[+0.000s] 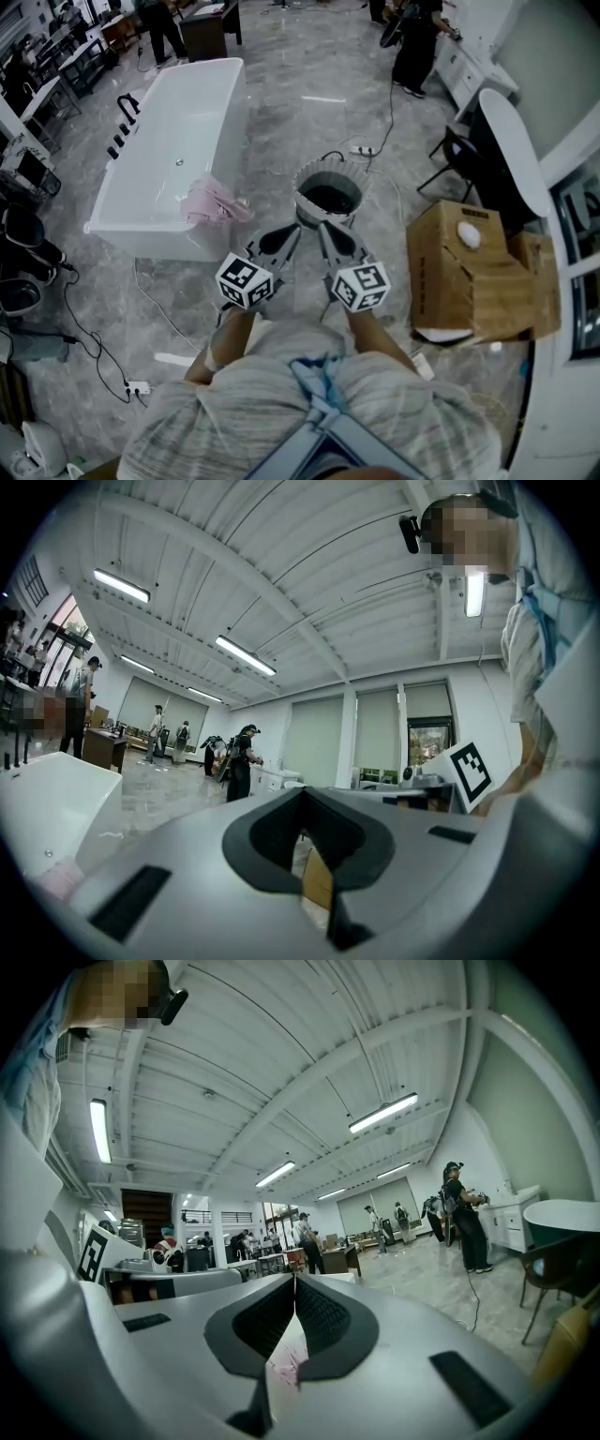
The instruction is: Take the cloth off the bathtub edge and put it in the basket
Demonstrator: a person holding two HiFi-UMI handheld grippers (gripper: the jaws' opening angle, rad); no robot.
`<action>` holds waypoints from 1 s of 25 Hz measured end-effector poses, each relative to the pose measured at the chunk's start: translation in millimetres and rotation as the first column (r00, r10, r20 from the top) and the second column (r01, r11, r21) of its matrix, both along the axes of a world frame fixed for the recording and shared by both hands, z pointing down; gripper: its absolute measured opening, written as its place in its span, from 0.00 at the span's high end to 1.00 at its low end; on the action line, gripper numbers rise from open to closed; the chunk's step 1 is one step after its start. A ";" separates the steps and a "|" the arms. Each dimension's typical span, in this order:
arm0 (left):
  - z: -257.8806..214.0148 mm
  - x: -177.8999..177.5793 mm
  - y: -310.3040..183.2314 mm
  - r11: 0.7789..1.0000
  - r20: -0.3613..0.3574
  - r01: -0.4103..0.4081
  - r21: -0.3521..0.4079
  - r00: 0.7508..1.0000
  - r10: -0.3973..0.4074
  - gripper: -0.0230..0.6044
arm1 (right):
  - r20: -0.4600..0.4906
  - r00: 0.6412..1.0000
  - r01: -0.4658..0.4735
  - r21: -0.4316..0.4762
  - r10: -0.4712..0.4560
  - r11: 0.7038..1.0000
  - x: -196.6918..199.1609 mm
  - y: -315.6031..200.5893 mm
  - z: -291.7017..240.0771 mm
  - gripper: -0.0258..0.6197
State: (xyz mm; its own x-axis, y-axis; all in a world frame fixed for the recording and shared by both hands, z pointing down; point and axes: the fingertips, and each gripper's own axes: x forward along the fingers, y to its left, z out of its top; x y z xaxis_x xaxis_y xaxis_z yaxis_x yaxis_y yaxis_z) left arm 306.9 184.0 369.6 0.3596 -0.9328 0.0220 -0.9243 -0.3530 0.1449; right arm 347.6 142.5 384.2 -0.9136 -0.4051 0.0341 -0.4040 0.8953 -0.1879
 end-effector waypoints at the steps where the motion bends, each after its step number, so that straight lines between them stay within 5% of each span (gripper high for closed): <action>1: -0.1 -1.1 -2.3 1.000 0.001 0.002 0.005 1.000 -0.002 0.96 | -0.003 1.000 -0.002 -0.002 0.002 1.000 -0.1 -2.2 1.6 0.95; 12: 3.7 -5.9 -17.1 1.000 -0.001 0.003 -0.018 1.000 -0.003 0.96 | -0.008 1.000 0.015 0.000 -0.015 1.000 -10.3 -16.2 5.2 0.95; 25: 18.6 -64.3 -49.6 1.000 -0.027 -0.008 -0.006 1.000 0.008 0.96 | -0.042 0.999 -0.020 -0.019 0.019 1.000 -62.2 -51.5 24.2 0.95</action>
State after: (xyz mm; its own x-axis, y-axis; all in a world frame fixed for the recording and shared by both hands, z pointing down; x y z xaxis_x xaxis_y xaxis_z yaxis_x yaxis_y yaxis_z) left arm 242.6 134.4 388.2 0.3678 -0.9297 0.0175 -0.9171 -0.3596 0.1718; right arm 285.4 91.0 408.4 -0.9032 -0.4216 0.0801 -0.4290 0.8835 -0.1880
